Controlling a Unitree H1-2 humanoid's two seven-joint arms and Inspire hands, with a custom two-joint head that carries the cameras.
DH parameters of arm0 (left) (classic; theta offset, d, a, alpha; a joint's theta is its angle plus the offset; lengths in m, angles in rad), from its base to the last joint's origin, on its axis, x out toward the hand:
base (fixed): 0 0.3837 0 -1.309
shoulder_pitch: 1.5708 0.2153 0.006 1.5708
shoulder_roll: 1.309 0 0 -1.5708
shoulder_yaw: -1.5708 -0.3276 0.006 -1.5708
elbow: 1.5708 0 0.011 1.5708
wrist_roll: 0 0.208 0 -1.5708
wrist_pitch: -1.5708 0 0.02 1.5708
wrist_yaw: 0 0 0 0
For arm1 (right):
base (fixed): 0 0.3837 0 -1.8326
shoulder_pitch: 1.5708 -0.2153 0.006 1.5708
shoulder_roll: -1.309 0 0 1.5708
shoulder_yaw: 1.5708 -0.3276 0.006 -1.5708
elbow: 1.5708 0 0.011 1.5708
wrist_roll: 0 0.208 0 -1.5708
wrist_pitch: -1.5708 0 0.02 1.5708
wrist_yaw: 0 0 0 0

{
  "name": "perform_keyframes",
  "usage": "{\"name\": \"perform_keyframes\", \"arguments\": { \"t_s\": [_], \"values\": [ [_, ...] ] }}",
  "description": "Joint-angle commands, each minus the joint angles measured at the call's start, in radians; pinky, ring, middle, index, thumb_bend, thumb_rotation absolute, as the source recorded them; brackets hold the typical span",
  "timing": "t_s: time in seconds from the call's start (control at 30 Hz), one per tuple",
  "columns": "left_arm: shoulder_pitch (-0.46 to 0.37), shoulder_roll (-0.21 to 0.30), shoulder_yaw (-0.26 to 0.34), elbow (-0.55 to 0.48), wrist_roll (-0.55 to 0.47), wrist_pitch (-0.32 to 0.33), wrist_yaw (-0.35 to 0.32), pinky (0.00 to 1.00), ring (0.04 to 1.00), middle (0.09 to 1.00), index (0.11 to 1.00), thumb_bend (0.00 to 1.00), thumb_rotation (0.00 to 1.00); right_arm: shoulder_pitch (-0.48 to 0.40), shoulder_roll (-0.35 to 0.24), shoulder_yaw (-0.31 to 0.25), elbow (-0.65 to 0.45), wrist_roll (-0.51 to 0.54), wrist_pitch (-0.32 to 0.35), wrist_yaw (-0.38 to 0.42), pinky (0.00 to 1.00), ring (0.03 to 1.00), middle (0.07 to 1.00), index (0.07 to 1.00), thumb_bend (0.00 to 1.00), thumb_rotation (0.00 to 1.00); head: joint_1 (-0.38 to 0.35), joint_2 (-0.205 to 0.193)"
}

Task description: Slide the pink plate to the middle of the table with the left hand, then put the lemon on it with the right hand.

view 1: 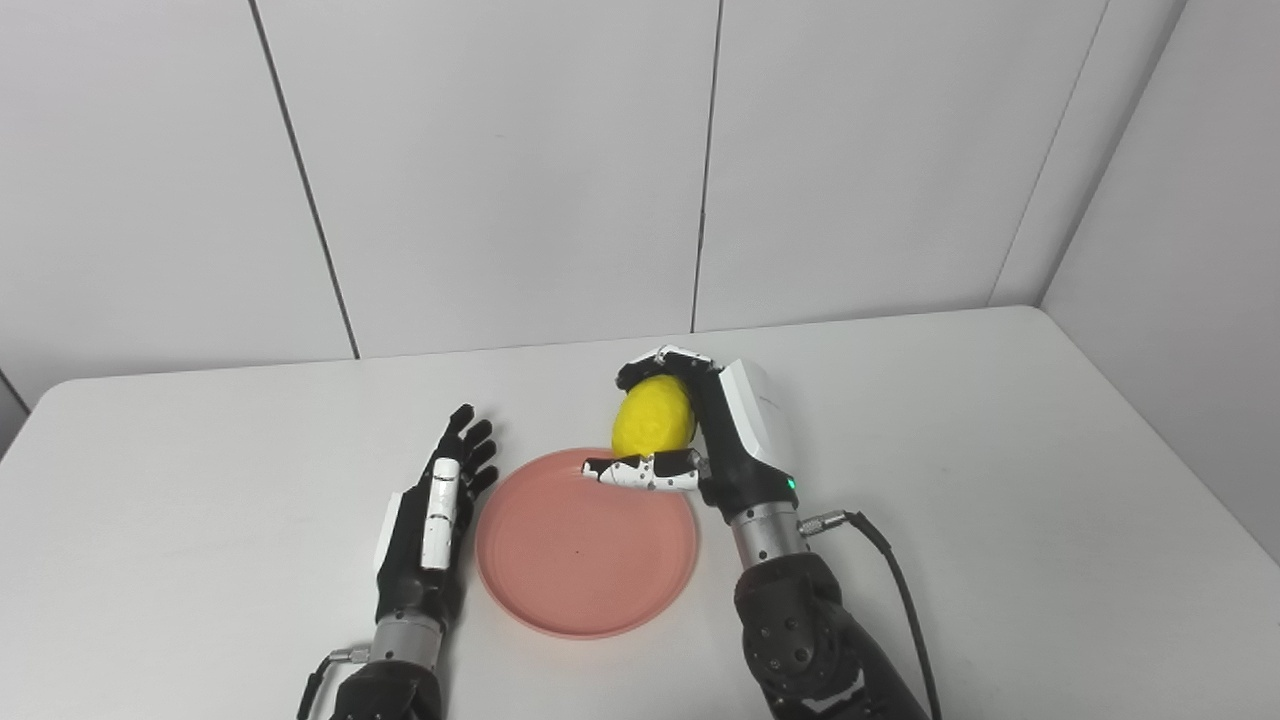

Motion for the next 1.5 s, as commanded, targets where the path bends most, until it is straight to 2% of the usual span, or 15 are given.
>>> {"name": "perform_keyframes", "arguments": {
  "t_s": [0.0, 0.2, 0.4, 0.6, 0.77, 0.83, 1.1, 1.13, 1.33, 1.37, 1.47],
  "values": [
    [0.004, -0.006, -0.011, 0.007, 0.018, -0.008, 0.004, 0.9, 0.923, 0.927, 0.923, 0.59, 1.0, -0.044, 0.014, 0.01, -0.014, 0.007, -0.075, 0.009, 0.19, 0.444, 0.431, 0.516, 0.51, 0.0, 0.012, -0.002],
    [0.005, -0.015, -0.02, 0.012, 0.045, -0.025, 0.021, 0.87, 0.905, 0.914, 0.914, 0.59, 1.0, -0.032, 0.024, 0.036, -0.002, 0.039, -0.092, 0.058, 0.19, 0.444, 0.431, 0.52, 0.51, 0.0, 0.059, 0.002],
    [0.005, -0.026, -0.029, 0.008, 0.055, -0.026, 0.037, 0.85, 0.89, 0.906, 0.904, 0.56, 1.0, -0.022, 0.027, 0.055, 0.002, 0.048, -0.068, 0.116, 0.19, 0.444, 0.444, 0.518, 0.51, 0.0, 0.082, 0.004],
    [0.002, -0.026, -0.034, 0.012, 0.064, -0.034, 0.049, 0.84, 0.883, 0.896, 0.89, 0.54, 1.0, -0.023, 0.027, 0.06, 0.038, 0.038, -0.064, 0.139, 0.15, 0.443, 0.436, 0.516, 0.51, 0.0, 0.102, 0.004],
    [0.003, -0.025, -0.041, 0.008, 0.078, -0.034, 0.051, 0.83, 0.889, 0.899, 0.889, 0.54, 1.0, -0.019, 0.014, 0.07, 0.09, 0.001, -0.075, 0.133, 0.14, 0.443, 0.423, 0.525, 0.51, 0.0, 0.109, 0.008],
    [0.004, -0.026, -0.04, 0.007, 0.075, -0.031, 0.049, 0.83, 0.895, 0.905, 0.896, 0.55, 1.0, -0.02, 0.009, 0.075, 0.11, -0.015, -0.084, 0.123, 0.14, 0.443, 0.462, 0.496, 0.51, 0.0, 0.109, 0.009],
    [0.006, -0.024, -0.041, 0.001, 0.088, -0.013, 0.051, 0.86, 0.906, 0.909, 0.908, 0.56, 1.0, -0.023, 0.003, 0.067, 0.157, -0.031, -0.09, 0.112, 0.15, 0.443, 0.416, 0.525, 0.51, 0.0, 0.11, 0.01],
    [0.006, -0.025, -0.041, -0.001, 0.087, -0.01, 0.051, 0.86, 0.905, 0.909, 0.909, 0.55, 1.0, -0.023, 0.0, 0.068, 0.159, -0.036, -0.089, 0.111, 0.15, 0.443, 0.457, 0.5, 0.51, 0.0, 0.11, 0.01],
    [0.006, -0.026, -0.041, 0.001, 0.085, -0.012, 0.05, 0.86, 0.903, 0.909, 0.91, 0.54, 1.0, -0.022, -0.007, 0.071, 0.172, -0.047, -0.105, 0.093, 0.18, 0.444, 0.477, 0.489, 0.51, 0.0, 0.11, 0.011],
    [0.006, -0.026, -0.041, 0.001, 0.085, -0.012, 0.05, 0.86, 0.903, 0.91, 0.912, 0.54, 1.0, -0.022, -0.008, 0.072, 0.175, -0.052, -0.108, 0.089, 0.17, 0.417, 0.491, 0.489, 0.51, 0.0, 0.11, 0.011],
    [0.006, -0.028, -0.04, 0.001, 0.081, -0.01, 0.05, 0.86, 0.902, 0.91, 0.912, 0.55, 1.0, -0.025, -0.013, 0.078, 0.188, -0.074, -0.136, 0.055, 0.18, 0.413, 0.499, 0.491, 0.51, 0.0, 0.111, 0.01]
  ]
}}
